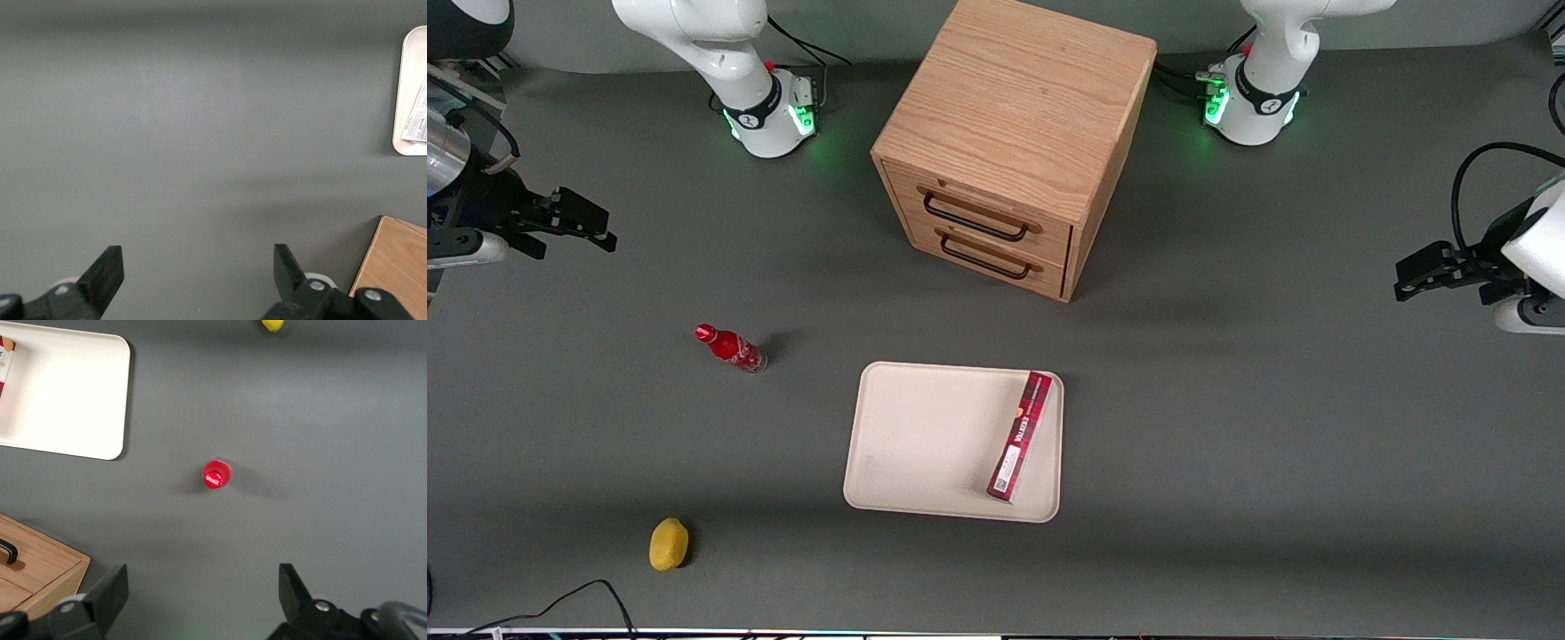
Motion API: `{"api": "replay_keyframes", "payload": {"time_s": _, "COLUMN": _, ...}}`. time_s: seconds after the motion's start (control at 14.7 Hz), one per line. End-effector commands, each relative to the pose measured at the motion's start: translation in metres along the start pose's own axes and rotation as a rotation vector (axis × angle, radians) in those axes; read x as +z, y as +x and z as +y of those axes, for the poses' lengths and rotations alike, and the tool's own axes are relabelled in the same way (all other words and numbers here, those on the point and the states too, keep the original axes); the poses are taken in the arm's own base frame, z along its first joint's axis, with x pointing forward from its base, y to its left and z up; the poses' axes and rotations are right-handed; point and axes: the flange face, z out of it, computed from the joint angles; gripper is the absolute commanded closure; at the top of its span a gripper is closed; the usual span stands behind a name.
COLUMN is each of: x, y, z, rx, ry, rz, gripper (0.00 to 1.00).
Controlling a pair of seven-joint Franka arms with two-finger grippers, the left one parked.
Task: Place coke bottle on tray
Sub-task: 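Move the right gripper down over the red Coca-Cola bottle's cap end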
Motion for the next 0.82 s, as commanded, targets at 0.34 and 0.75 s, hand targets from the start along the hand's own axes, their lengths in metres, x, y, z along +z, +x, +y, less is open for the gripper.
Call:
{"api": "replay_keyframes", "payload": {"time_s": 0.34, "x": 0.009, "y": 0.000, "z": 0.011, "rx": 0.053, "ry": 0.028, "rz": -0.055, "gripper": 0.00}}
{"api": "replay_keyframes", "payload": {"time_s": 0.75, "x": 0.133, "y": -0.001, "z": 0.012, "rx": 0.051, "ry": 0.029, "rz": -0.043, "gripper": 0.00}}
